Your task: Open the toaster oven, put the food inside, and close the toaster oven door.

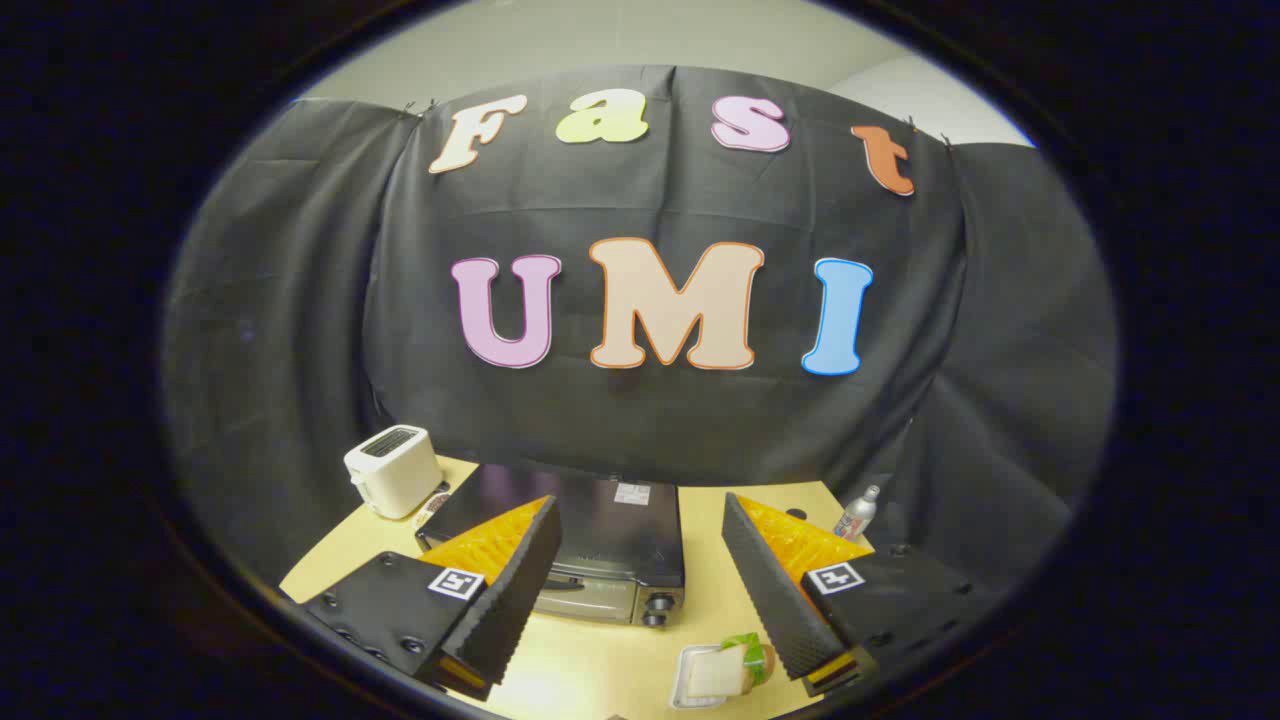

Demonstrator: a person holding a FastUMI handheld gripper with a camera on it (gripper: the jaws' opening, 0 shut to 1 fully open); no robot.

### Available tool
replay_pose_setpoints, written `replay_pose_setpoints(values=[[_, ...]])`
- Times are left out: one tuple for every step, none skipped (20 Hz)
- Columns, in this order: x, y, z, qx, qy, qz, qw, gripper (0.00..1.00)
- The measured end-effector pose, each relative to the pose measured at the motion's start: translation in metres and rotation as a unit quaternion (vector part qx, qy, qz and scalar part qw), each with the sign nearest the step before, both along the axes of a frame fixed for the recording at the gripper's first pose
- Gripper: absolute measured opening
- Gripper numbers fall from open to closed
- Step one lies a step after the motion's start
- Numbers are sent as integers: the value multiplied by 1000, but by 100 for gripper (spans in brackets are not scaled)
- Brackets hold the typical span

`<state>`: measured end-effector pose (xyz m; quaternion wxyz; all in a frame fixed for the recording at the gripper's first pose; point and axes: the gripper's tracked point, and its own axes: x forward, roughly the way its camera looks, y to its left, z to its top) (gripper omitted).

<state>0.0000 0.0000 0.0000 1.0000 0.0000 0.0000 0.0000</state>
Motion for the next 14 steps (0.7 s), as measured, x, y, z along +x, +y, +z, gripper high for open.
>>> replay_pose_setpoints(values=[[2, 1, 1, 1, -1, -2, 1000, 100], [5, 1, 1, 1, -1, -7, 1000, 100], [7, 2, 3, 0, -3, -11, 1000, 100], [8, 6, 3, -1, -3, -11, 1000, 100], [8, 10, 3, -3, -3, -10, 1000, 100], [9, 13, 1, -4, -2, -10, 1000, 100], [10, 16, 1, -4, -1, -10, 1000, 100], [9, 21, -1, -3, 1, -7, 1000, 100], [9, 27, -2, -2, 1, -3, 1000, 100], [9, 30, -4, -2, 2, -1, 1000, 100], [9, 33, -7, -3, 6, 0, 1000, 100], [9, 35, -12, -4, 10, 0, 1000, 100], [8, 36, -16, -6, 14, 1, 1000, 100], [8, 38, -21, -8, 18, 3, 1000, 100]])
